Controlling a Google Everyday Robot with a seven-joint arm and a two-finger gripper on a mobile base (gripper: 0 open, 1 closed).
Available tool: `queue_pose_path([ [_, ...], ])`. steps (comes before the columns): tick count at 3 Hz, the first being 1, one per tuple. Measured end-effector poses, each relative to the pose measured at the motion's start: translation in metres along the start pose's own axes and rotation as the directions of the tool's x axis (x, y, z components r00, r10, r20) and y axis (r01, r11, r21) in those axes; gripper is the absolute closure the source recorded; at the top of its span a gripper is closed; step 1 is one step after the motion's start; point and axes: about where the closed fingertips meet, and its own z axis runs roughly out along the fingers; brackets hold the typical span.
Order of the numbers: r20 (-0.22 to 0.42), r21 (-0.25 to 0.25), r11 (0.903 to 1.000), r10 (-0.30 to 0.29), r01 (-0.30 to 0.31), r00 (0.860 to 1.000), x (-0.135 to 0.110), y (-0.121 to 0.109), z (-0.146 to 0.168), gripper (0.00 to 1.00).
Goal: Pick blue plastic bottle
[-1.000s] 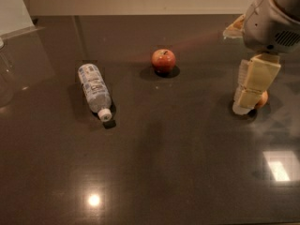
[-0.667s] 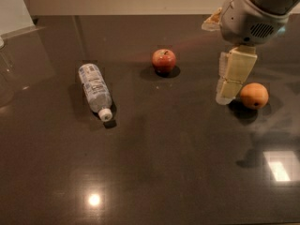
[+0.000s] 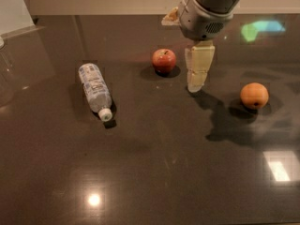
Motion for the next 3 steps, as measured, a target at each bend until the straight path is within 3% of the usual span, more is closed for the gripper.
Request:
queue_pose_path([
  [1,0.023,0.019,0.9859,-0.167,0.166,0.986,-0.022,-0.022,0.024,0.0],
  [2,0.075,0.038,0.9375,-0.348,0.346,0.935,-0.05,-0.039,0.038,0.0],
  [3,0.13,0.061,0.8548,-0.519,0.515,0.845,-0.079,-0.044,0.042,0.0],
])
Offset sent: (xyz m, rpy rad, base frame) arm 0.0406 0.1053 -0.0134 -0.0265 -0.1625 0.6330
